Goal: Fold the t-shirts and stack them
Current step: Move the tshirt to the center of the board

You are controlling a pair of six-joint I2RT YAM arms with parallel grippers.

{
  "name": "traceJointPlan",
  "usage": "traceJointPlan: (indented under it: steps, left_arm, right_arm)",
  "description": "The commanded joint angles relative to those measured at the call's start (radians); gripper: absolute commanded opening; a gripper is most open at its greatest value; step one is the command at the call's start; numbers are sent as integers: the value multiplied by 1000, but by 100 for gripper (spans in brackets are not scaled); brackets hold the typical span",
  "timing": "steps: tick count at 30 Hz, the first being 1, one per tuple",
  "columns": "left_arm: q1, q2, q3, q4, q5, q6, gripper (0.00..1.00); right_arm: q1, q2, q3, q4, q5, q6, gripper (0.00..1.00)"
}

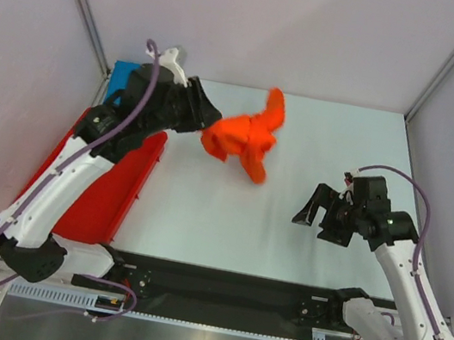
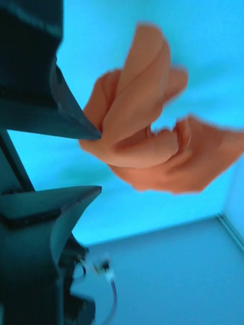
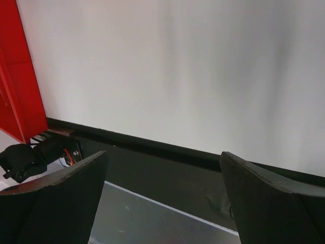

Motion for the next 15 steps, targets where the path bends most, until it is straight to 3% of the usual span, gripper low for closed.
traceJointPlan:
  steps: [1, 2, 5, 9, 12, 15]
  left_arm:
    - [-7, 19, -107, -21, -1, -12, 53]
    - [-7, 23, -159, -29, -14, -6, 60]
    - [-7, 36, -245, -40, -21, 21, 68]
    - [-7, 40, -355, 0, 23, 63, 65]
    - [-7, 60, -423, 81, 170, 107, 58]
    - [-9, 92, -457, 149, 229, 155, 57]
  right_arm:
    - [5, -37, 12, 10, 22, 40, 100]
    - [6, -40, 10, 9, 28, 44, 100]
    - [6, -44, 7, 10, 42, 55, 100]
    - [6, -9, -2, 71, 26, 81, 100]
    - [6, 69, 6, 151, 22, 104, 99]
    - [-8, 179, 29, 238, 48, 121, 92]
